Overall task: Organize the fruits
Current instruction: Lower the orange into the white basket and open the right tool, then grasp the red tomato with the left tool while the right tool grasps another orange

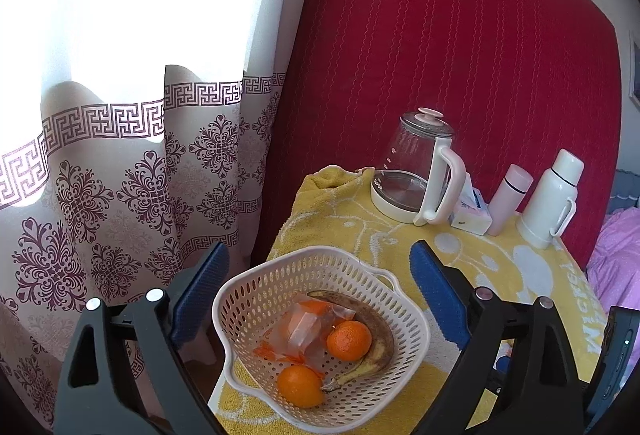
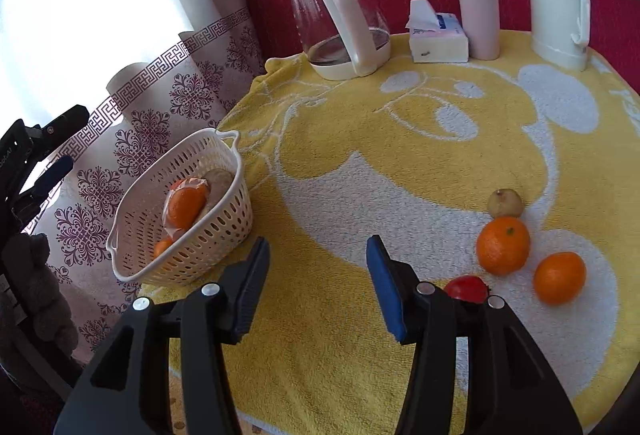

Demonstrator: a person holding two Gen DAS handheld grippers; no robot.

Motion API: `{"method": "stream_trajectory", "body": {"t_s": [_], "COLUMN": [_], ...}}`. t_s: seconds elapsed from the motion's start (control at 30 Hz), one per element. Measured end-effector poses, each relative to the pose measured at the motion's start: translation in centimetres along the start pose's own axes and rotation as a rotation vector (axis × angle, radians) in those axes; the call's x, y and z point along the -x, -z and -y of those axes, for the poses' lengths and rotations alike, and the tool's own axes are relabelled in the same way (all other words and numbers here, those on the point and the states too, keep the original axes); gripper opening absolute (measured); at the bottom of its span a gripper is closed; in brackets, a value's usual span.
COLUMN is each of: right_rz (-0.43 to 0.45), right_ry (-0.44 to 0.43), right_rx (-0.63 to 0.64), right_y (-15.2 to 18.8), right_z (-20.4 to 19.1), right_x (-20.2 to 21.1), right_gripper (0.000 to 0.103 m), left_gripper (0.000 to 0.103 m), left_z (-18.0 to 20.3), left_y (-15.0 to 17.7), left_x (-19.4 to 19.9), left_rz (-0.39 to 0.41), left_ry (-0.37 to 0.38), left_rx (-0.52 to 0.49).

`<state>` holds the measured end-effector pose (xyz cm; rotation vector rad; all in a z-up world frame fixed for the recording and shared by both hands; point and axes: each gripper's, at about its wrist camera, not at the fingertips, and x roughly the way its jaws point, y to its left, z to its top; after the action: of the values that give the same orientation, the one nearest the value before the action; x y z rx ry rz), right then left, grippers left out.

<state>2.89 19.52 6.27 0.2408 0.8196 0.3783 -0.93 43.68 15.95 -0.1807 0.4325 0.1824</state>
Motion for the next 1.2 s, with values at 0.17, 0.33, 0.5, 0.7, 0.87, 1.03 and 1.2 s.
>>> {"method": "stream_trajectory", "body": {"t_s": [0.17, 0.33, 0.5, 0.7, 0.87, 1.03, 1.2], "right_rz": [0.016, 0.024, 0.04, 0.081, 0.097, 0.11, 0.124], "right_ry": [0.051, 0.097, 0.136, 0.158, 0.16, 0.165, 0.176], "right_rx": [-0.056, -0.123, -0.166, -0.167, -0.174, -0.185, -0.2], "right_y": [0.4, 1.0, 1.2, 1.0, 0.9, 0.9, 1.1], "right_z": [3.5, 6.7, 9.1, 10.1, 10.7, 11.4, 12.4], "right_x": [1.2, 1.9, 2.5, 3.7, 4.3, 5.0, 5.7], "right_gripper": [0.051, 0.053, 0.053, 0.053, 0.053, 0.053, 0.053], "left_gripper": [0.093, 0.094, 0.094, 0.095, 0.096, 0.097, 0.097], "left_z": [0.8, 1.3, 1.8, 2.3, 2.8, 3.4, 5.0], "left_y": [0.3, 0.4, 0.6, 0.8, 1.0, 1.1, 1.7], "left_x": [-0.1, -0.2, -0.4, -0.6, -0.6, -0.6, -0.7], "left_rz": [-0.007, -0.012, -0.017, -0.026, -0.03, -0.031, -0.037], "left_ry": [0.005, 0.011, 0.016, 0.022, 0.026, 0.033, 0.05], "left_rx": [-0.018, -0.027, -0.04, -0.055, -0.068, -0.081, -0.117]}}
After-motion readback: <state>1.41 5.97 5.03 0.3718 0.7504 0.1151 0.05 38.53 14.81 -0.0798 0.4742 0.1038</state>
